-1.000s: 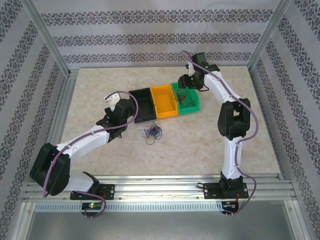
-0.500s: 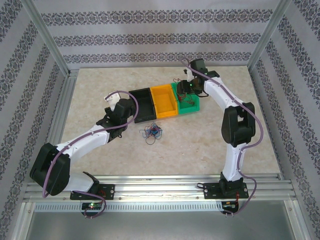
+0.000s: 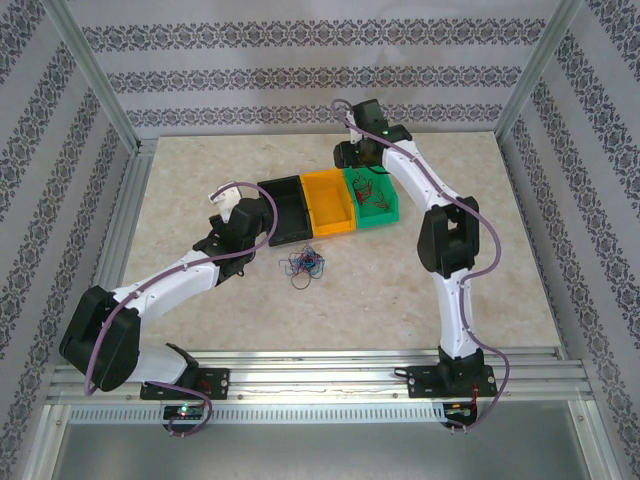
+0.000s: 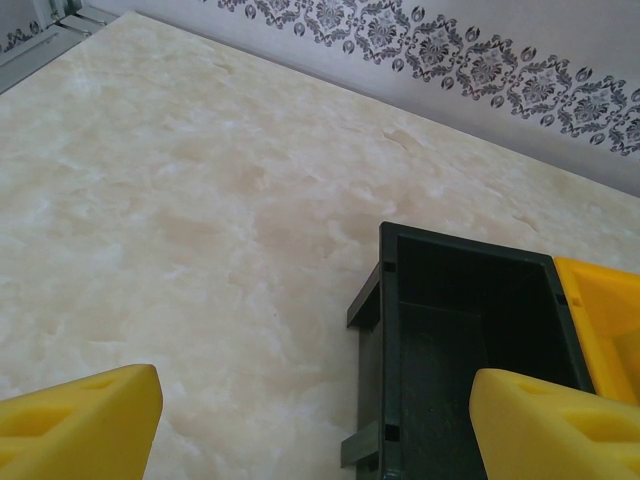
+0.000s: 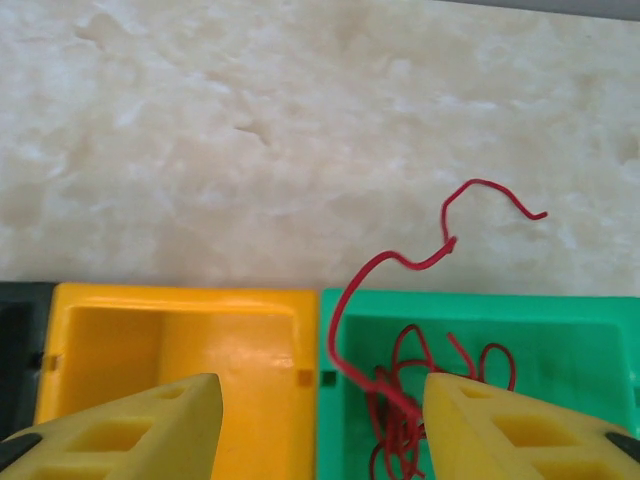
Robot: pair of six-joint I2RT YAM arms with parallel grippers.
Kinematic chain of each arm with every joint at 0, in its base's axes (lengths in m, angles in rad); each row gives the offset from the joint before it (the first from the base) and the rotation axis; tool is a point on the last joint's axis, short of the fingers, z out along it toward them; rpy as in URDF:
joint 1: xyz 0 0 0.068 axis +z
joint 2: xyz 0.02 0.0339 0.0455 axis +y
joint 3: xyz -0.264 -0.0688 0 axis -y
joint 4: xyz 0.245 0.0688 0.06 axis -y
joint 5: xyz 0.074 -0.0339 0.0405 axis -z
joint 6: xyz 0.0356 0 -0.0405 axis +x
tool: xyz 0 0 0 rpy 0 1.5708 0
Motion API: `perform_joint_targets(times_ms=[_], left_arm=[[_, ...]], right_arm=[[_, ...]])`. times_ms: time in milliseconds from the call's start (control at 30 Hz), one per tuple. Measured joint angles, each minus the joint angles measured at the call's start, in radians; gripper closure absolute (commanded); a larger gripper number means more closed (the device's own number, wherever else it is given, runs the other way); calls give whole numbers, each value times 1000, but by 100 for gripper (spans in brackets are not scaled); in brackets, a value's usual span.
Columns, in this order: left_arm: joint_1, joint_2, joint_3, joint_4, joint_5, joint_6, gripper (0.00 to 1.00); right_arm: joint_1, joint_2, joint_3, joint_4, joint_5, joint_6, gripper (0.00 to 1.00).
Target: Untangle the cables
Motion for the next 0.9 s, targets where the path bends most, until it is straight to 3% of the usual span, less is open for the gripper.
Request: perform_joint_targets(times_ms=[233,533,733,900], left_arm=[[0,0,0,0,-3,0,19],[0,0,0,0,-3,0,19],[0,0,0,0,-3,0,19],[0,0,0,0,-3,-3,19]], right_arm=[[-6,83,67,-41,18,-2,52],[-7,152,188,-54,17,-1,75],[-13,156,201,-57,5,1,66],[-13,158,201,-64,2,-6,65]])
